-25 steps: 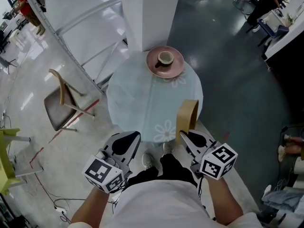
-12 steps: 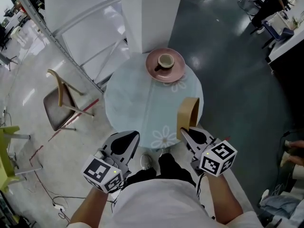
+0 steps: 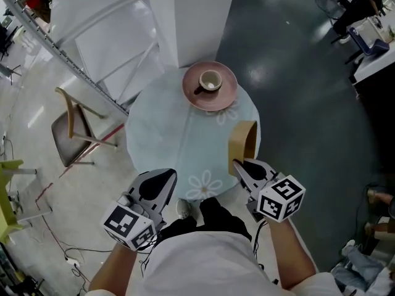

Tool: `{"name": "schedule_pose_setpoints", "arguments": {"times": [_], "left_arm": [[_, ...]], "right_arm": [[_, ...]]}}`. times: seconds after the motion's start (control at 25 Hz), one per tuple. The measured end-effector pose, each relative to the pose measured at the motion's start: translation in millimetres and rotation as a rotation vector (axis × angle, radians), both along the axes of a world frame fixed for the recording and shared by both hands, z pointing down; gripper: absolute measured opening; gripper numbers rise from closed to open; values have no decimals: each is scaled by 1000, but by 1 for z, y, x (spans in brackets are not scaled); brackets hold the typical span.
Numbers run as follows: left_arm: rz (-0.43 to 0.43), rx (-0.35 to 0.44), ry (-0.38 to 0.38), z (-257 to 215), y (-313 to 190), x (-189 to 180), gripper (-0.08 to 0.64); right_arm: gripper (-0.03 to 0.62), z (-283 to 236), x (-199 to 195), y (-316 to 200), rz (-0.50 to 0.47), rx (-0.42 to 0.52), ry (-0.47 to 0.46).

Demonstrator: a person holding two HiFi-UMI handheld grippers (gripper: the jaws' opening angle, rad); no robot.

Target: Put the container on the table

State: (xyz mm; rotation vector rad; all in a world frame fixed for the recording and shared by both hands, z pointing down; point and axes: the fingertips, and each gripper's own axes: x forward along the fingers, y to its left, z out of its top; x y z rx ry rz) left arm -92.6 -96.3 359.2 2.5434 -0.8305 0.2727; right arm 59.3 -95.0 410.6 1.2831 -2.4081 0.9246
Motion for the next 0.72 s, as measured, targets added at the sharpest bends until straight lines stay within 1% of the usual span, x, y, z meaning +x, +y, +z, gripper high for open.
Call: {"name": "schedule_pose_setpoints", "arguments": {"times": [0.32,0.72], "left_arm": [[-35,-38,-19,19,-29,23,21],[-69,-81,-34,41,-41,37,21]], "right_arm": [[23,33,28,-38,-52,-46,49],[23,85,52,-66,-111,-106,140]]}}
